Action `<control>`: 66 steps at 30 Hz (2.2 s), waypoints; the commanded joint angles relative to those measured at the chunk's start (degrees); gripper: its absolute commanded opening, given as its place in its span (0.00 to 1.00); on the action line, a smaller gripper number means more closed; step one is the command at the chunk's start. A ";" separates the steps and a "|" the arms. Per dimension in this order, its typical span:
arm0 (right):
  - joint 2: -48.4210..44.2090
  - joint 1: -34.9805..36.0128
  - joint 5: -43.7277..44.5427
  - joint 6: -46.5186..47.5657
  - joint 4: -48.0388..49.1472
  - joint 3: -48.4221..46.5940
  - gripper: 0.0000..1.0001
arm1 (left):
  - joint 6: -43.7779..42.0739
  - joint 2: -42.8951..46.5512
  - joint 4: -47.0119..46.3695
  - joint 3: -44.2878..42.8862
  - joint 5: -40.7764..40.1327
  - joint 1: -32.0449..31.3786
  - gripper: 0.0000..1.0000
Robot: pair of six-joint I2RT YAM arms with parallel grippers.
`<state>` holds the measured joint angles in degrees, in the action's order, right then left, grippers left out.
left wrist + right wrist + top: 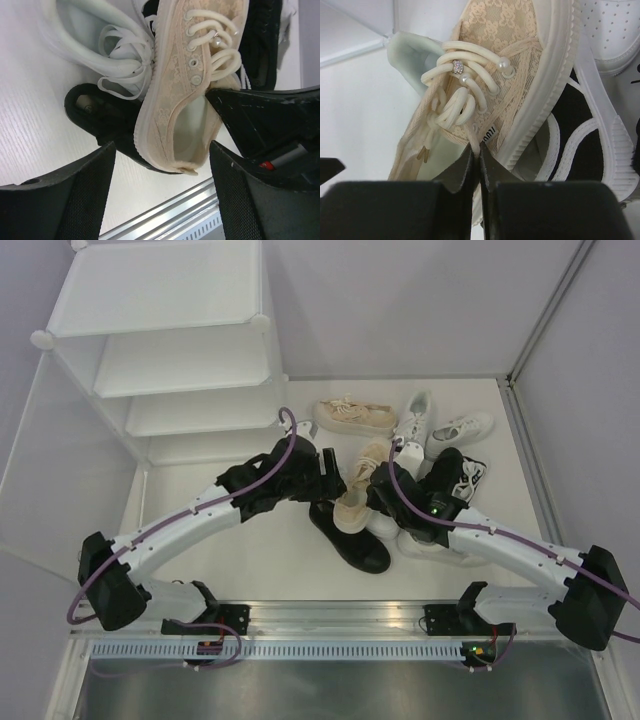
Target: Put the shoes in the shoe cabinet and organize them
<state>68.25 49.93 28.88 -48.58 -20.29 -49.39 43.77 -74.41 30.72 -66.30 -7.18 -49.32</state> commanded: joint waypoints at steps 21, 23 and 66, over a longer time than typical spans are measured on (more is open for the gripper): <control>-2.77 0.60 -1.99 1.12 -4.40 0.96 0.23 | 0.00 -14.80 -1.63 -4.01 -4.86 -5.00 0.40; -3.38 0.60 -2.08 1.20 -4.58 0.78 0.27 | 0.18 -14.71 -1.63 -4.01 -4.77 -5.08 0.22; -24.83 0.52 9.35 18.25 -20.05 -13.90 0.98 | -13.43 11.24 45.92 -34.31 -19.90 23.88 0.02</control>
<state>43.66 50.41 37.17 -31.83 -40.75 -60.90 39.31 -60.36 79.40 -93.80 -29.50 -31.38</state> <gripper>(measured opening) 0.976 0.032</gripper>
